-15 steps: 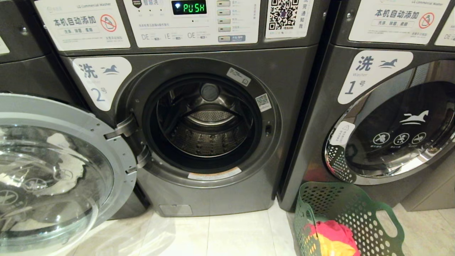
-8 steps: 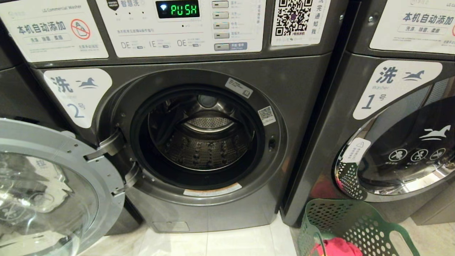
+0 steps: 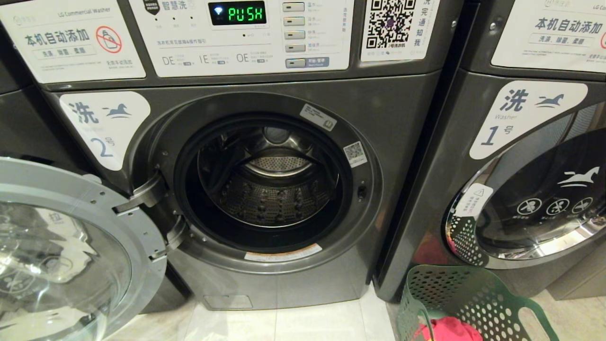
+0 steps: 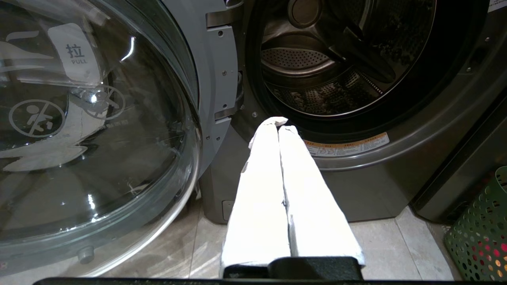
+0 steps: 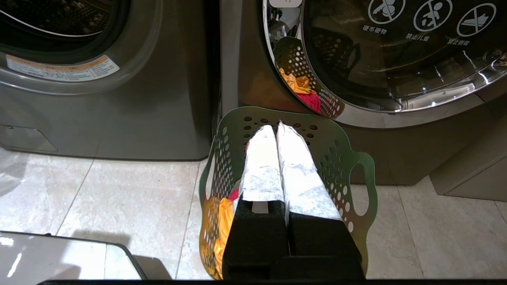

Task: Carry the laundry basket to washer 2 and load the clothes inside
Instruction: Place the clothes into the washing machine

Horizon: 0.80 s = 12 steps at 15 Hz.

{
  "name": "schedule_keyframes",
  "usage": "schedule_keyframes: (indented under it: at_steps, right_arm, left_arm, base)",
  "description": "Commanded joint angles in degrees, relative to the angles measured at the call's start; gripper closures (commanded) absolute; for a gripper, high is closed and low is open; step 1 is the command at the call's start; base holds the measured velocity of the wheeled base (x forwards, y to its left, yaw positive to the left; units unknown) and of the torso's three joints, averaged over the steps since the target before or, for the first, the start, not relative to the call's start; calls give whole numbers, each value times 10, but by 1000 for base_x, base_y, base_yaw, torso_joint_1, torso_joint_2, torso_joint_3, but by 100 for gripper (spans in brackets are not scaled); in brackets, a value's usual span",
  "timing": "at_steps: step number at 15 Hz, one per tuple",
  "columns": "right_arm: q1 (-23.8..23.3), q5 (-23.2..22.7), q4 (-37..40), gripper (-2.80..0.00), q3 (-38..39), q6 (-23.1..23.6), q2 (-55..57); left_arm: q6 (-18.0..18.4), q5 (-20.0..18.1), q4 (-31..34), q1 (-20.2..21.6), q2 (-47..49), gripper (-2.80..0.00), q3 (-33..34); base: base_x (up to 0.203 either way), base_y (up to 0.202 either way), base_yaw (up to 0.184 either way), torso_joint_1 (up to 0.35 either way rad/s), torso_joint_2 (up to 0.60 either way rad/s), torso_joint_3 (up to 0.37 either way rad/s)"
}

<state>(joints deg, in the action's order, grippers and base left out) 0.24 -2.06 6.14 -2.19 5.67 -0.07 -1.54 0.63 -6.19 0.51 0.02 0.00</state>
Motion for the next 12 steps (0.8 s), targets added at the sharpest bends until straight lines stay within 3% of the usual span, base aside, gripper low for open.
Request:
schedule_keyframes:
  at_steps: [1, 12]
  right_arm:
    - [0, 0, 1, 0, 0, 0, 1]
    - [0, -1, 1, 0, 0, 0, 1]
  left_arm:
    - [0, 1, -1, 0, 1, 0, 23]
    - [1, 0, 0, 0, 1, 0, 23]
  base:
    - [0, 0, 0, 0, 0, 0]
    - [0, 0, 0, 4, 4, -158]
